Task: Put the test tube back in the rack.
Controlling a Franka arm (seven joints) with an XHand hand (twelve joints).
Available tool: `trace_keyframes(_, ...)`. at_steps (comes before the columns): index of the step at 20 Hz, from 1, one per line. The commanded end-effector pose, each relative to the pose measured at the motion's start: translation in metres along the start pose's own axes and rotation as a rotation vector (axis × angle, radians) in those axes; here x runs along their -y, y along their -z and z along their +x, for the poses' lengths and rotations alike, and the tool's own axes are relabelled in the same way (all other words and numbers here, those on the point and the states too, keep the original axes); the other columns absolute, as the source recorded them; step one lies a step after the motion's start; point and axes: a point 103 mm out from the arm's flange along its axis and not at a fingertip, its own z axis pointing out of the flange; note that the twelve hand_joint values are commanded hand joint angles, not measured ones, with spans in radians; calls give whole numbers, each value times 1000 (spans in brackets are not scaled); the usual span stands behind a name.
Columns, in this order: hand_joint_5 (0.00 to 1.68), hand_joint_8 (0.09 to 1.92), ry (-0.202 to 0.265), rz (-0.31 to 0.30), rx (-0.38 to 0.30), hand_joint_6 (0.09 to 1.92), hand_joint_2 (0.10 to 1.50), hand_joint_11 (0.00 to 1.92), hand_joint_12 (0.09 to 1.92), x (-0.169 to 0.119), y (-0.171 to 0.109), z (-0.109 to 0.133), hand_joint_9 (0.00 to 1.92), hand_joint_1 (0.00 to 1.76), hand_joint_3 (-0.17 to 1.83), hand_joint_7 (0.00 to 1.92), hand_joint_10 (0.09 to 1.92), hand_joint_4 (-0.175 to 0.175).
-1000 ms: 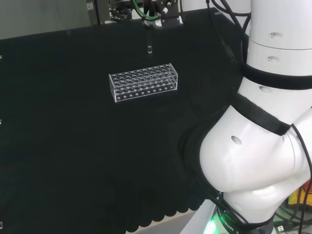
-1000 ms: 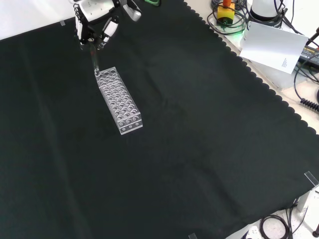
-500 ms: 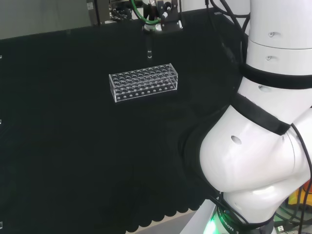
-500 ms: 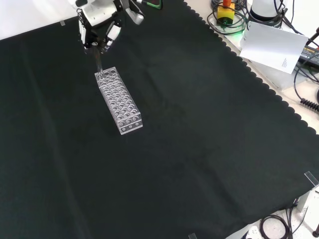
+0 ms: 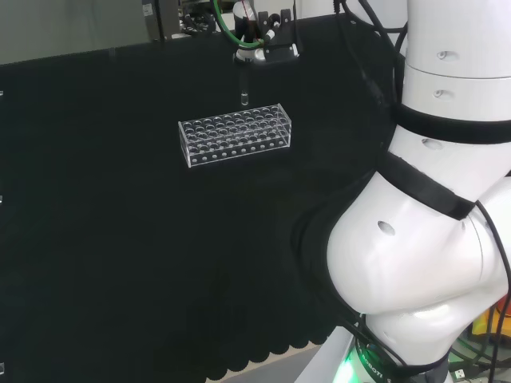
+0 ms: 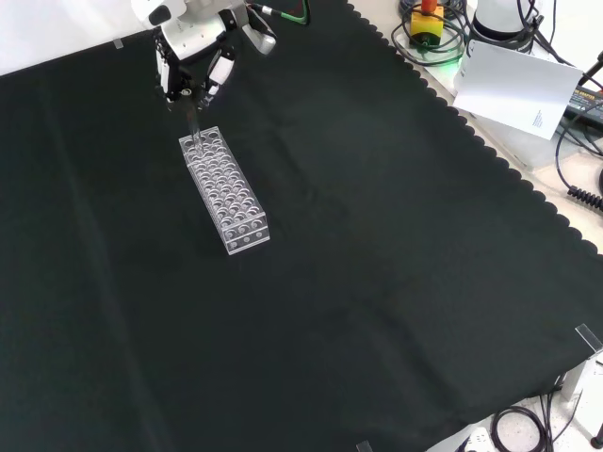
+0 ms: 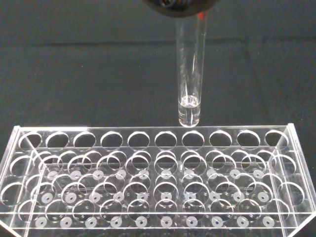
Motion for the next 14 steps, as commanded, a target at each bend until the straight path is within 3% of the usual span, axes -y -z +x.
trace_keyframes(1,1142,1085,0,12,2,385,1039,1144,983,-2,-7,0,1093,1406,0,1151,825,-175)
trace_keyframes(14,1142,1085,0,42,-8,385,1039,1145,983,-5,-24,-1,1094,1406,0,1151,825,-175)
